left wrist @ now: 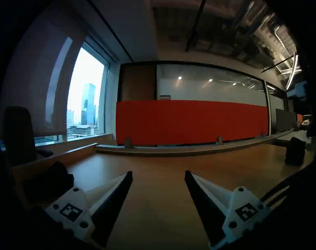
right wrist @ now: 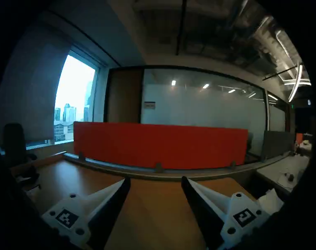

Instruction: Fold towel

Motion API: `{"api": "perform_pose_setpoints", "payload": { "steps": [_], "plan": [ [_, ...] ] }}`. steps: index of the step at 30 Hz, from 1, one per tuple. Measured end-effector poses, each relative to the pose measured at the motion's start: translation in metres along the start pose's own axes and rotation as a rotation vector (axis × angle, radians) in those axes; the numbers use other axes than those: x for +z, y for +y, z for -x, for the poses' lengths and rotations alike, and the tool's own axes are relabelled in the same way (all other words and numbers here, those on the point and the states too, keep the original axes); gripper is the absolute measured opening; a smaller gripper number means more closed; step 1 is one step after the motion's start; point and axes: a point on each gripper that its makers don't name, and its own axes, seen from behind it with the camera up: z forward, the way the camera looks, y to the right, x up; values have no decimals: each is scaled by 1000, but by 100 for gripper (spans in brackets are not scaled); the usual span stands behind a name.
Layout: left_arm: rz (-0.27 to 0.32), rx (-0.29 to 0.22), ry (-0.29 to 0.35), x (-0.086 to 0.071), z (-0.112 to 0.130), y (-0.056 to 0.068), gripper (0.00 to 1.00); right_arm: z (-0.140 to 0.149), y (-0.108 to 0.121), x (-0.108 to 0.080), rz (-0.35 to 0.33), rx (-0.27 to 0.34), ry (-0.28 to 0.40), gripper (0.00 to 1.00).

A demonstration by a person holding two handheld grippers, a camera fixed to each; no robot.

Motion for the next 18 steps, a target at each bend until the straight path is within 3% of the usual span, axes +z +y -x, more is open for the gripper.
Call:
{"api": "perform_pose_setpoints", "payload": {
  "steps": [18],
  "plan": [
    [-7,4,-22,2,6,-1,94,-5,4,-6,-1,-4,9,94]
  ]
}}
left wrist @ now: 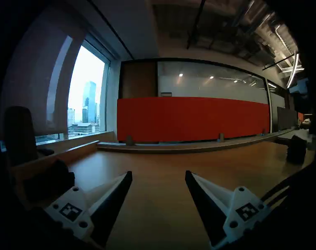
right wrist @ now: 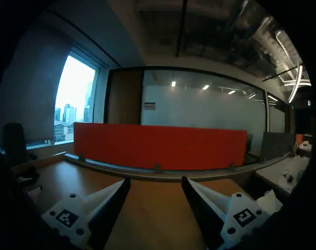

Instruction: Fold towel

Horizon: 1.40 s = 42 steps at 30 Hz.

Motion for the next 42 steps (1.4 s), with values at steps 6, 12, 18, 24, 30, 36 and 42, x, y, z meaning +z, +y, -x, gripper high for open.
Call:
{"api": "perform_pose_setpoints", "payload": {
  "steps": [6,12,18,24,30,36,42],
  "plan": [
    [0,0,0,0,0,0,94,-5,7,-1,8,3,15,94],
    [0,0,0,0,0,-1,94,-2,16,0,17,16,24,94],
    [0,0,0,1,0,-1,94,9,28,-1,42,18,42,95],
    [0,0,0,0,0,0,94,33,41,-2,61,38,60,97],
    [0,0,0,0,0,0,94,64,47,-3,75,72,63,98],
    [0,0,0,0,0,0,94,99,46,-1,73,75,59,98],
    [0,0,0,0,0,0,94,127,54,0,84,114,56,98]
  ]
}}
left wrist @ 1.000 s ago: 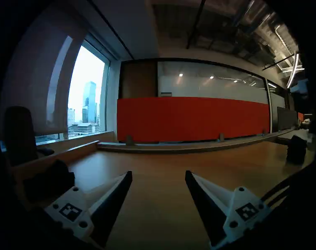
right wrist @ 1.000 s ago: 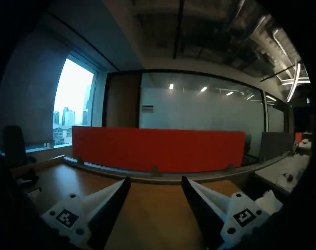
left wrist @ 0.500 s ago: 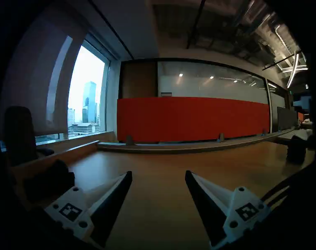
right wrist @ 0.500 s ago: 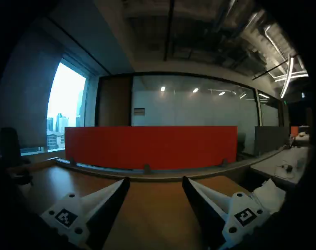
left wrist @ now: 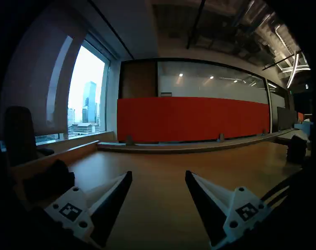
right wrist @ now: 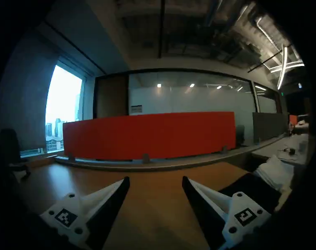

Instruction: Fold towel

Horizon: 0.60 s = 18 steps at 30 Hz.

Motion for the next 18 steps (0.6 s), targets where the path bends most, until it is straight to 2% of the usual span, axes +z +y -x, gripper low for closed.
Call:
{"api": "perform_pose_setpoints", "payload": {
  "steps": [9,18],
  "plan": [
    [0,0,0,0,-1,0,94,30,13,-4,8,14,-16,98],
    [0,0,0,0,-1,0,94,42,18,-4,8,1,-18,98]
  ]
}}
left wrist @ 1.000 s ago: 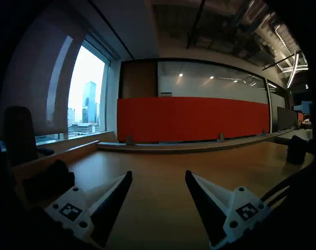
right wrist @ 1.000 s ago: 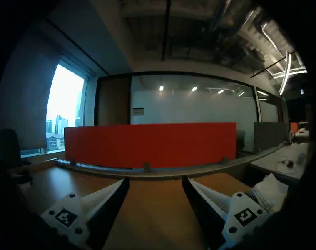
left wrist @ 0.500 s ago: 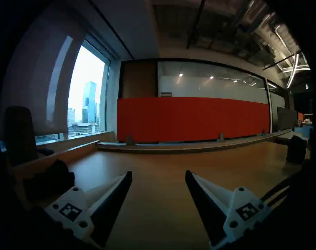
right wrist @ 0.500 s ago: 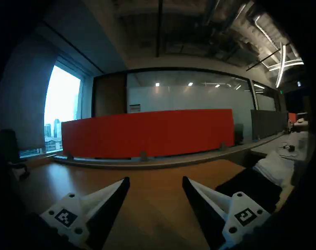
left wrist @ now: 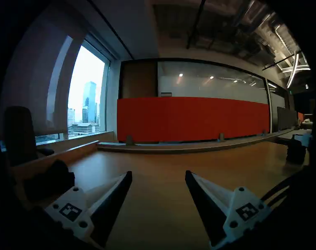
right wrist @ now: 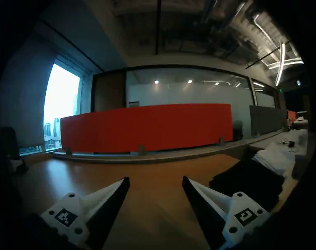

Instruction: Fold towel

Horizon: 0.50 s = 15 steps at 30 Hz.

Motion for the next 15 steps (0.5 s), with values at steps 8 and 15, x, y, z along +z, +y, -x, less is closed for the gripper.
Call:
{"api": "perform_pose_setpoints", "payload": {
  "steps": [8,15],
  "plan": [
    [0,0,0,0,0,1,94,7,0,-1,3,0,-13,98],
    [0,0,0,0,0,0,94,7,-3,-2,1,-13,-11,98]
  ]
}}
